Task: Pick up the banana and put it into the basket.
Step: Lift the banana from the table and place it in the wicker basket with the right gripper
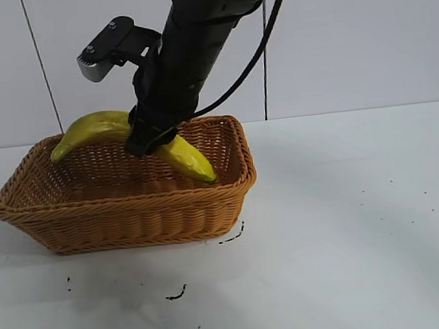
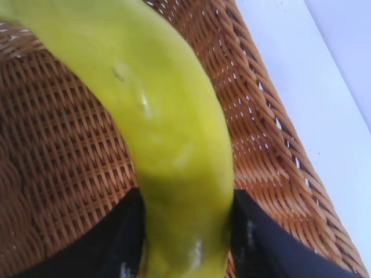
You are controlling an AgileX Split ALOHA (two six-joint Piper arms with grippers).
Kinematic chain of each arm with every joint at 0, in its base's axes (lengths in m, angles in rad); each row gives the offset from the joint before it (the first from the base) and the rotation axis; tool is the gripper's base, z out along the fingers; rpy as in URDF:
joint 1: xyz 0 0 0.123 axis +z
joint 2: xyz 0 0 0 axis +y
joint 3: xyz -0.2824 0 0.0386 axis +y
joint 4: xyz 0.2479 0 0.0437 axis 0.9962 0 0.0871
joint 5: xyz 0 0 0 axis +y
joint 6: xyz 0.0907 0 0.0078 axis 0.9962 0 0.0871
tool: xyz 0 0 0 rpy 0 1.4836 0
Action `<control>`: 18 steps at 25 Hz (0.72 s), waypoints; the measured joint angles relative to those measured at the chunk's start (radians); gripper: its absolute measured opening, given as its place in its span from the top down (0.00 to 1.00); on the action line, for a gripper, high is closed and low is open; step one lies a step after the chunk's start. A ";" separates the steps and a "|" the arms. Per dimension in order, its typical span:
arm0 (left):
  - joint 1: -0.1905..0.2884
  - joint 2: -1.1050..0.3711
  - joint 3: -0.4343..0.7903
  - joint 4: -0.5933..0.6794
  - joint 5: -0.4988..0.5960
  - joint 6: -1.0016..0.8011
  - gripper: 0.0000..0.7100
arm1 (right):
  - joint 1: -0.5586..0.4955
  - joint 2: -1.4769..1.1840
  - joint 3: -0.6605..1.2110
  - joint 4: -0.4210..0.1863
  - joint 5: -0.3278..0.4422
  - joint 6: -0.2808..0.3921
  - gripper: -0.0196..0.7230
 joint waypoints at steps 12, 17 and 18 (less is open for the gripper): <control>0.000 0.000 0.000 0.000 0.000 0.000 0.02 | 0.000 -0.066 0.000 -0.017 -0.029 0.167 0.04; 0.000 0.000 0.000 0.000 0.000 0.000 0.02 | -0.002 -0.108 -0.001 -0.091 0.038 0.422 0.04; 0.000 0.000 0.000 0.000 0.001 0.000 0.02 | -0.003 -0.116 -0.001 -0.099 0.056 0.474 0.04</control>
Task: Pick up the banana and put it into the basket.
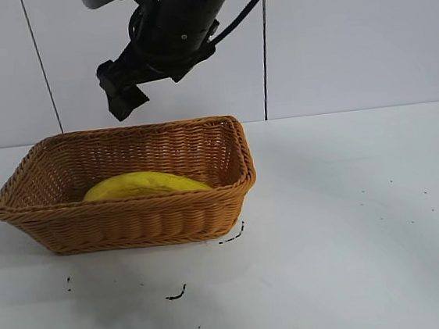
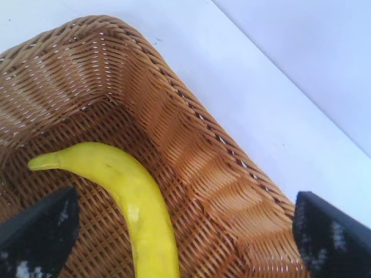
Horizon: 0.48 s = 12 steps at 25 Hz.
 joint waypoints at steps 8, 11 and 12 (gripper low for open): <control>0.000 0.000 0.000 0.000 -0.001 0.000 0.02 | -0.118 -0.017 -0.064 -0.004 0.321 0.223 0.04; 0.000 0.000 0.000 0.000 -0.001 0.000 0.02 | -0.189 -0.019 -0.094 0.024 0.420 0.229 0.04; 0.000 0.000 0.000 0.000 -0.001 0.000 0.02 | -0.216 -0.019 -0.097 0.034 0.445 0.229 0.04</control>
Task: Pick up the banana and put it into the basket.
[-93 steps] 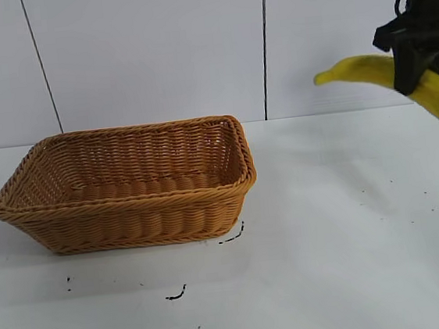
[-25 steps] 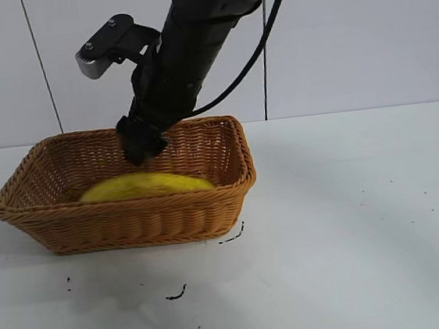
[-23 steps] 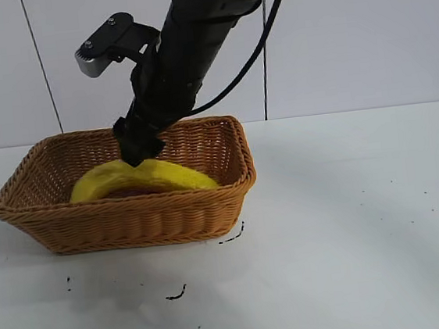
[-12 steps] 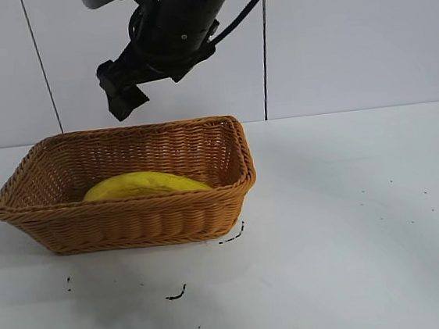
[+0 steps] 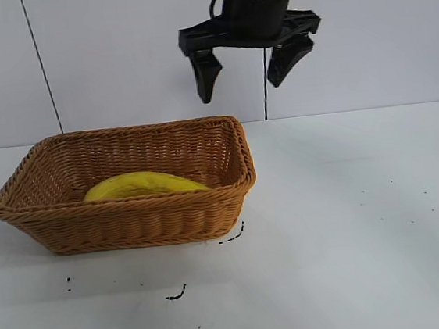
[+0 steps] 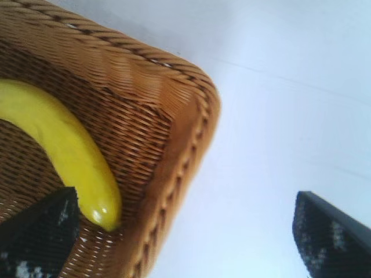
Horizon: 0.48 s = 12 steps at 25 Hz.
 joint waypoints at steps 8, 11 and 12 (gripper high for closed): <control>0.000 0.000 0.000 0.000 0.000 0.000 0.02 | -0.238 -0.002 -0.001 0.021 0.074 -0.020 0.04; 0.000 0.000 0.000 0.000 0.000 0.000 0.02 | -0.323 -0.002 -0.001 0.022 0.101 -0.030 0.04; 0.000 0.000 0.000 0.000 0.000 0.000 0.02 | -0.347 -0.002 -0.001 0.022 0.108 -0.030 0.04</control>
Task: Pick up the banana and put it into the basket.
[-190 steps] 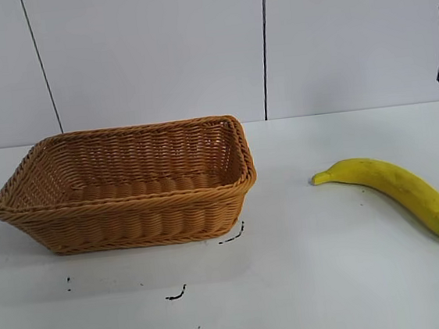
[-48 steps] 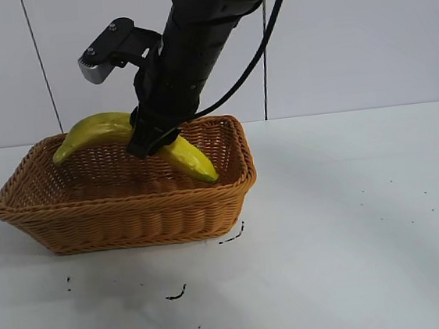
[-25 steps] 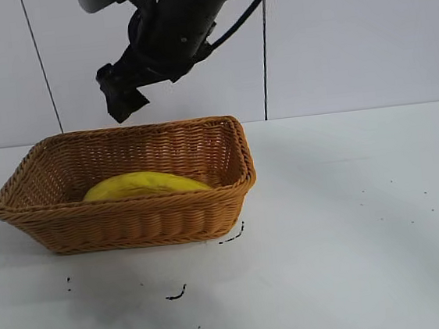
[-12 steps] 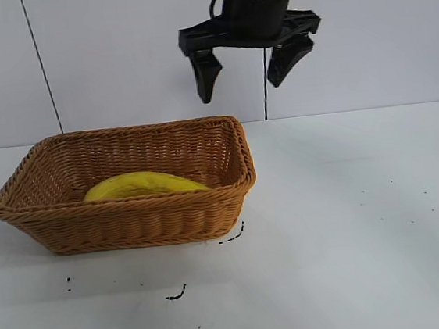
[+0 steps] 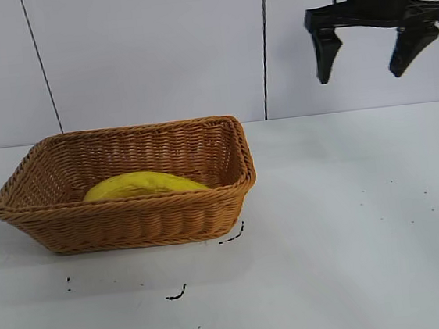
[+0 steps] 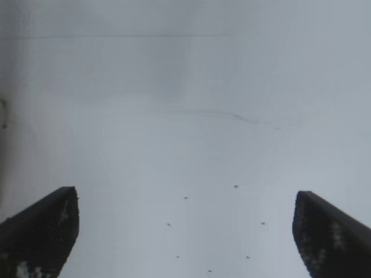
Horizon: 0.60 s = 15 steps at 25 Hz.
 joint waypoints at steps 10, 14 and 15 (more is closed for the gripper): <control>0.000 0.000 0.000 0.000 0.000 0.000 0.02 | -0.091 0.000 0.020 0.007 0.090 -0.047 0.04; 0.000 0.000 0.000 0.000 0.000 0.000 0.02 | -0.091 -0.004 0.095 0.031 0.090 -0.049 0.04; 0.000 0.000 0.000 0.000 0.000 0.000 0.02 | -0.091 -0.008 0.127 0.037 0.090 -0.049 0.04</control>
